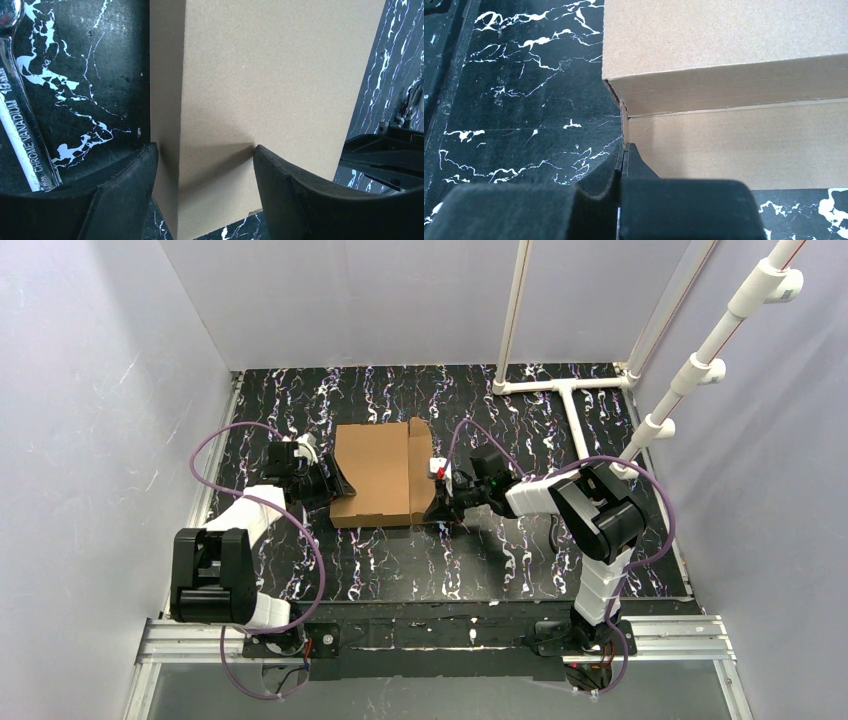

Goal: Fold the paper box
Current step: Close the paper box at the center of the board.

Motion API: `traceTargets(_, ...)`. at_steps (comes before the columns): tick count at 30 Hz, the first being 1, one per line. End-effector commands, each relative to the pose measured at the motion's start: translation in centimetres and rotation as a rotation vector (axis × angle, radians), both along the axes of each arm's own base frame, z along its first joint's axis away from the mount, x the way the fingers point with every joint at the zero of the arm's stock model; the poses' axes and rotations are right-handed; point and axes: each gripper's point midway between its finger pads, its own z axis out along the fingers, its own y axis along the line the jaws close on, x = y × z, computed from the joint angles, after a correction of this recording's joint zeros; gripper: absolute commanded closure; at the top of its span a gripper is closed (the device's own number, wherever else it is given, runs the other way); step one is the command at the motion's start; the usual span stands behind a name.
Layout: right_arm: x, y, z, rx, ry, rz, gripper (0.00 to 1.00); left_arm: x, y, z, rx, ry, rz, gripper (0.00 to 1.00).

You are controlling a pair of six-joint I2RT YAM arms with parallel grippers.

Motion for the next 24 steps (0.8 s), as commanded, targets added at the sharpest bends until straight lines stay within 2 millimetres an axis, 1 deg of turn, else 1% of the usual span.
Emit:
traceTargets(1, 0.1, -0.2, -1.4, -0.057, 0.059, -0.041, 0.99, -0.1, 0.1, 0.1, 0.001, 0.022, -0.014, 0.33)
traceTargets(4, 0.1, 0.0, -1.4, -0.076, 0.036, -0.03, 0.99, -0.1, -0.2, 0.1, -0.01, 0.027, -0.021, 0.33)
traceTargets(12, -0.7, 0.7, -1.2, -0.108, -0.043, 0.027, 0.99, -0.2, -0.3, 0.0, -0.021, 0.039, -0.022, 0.33)
traceTargets(15, -1.1, 0.7, -1.3, -0.12, -0.072, 0.048, 0.99, -0.2, -0.3, -0.1, -0.022, 0.046, -0.017, 0.33)
traceTargets(20, -1.0, 0.6, -1.3, -0.133, -0.11, 0.059, 0.99, -0.3, -0.3, -0.2, -0.024, 0.053, -0.018, 0.34)
traceTargets(24, -1.1, 0.6, -1.3, -0.142, -0.127, 0.07, 0.99, -0.3, -0.3, -0.2, -0.026, 0.059, -0.018, 0.36)
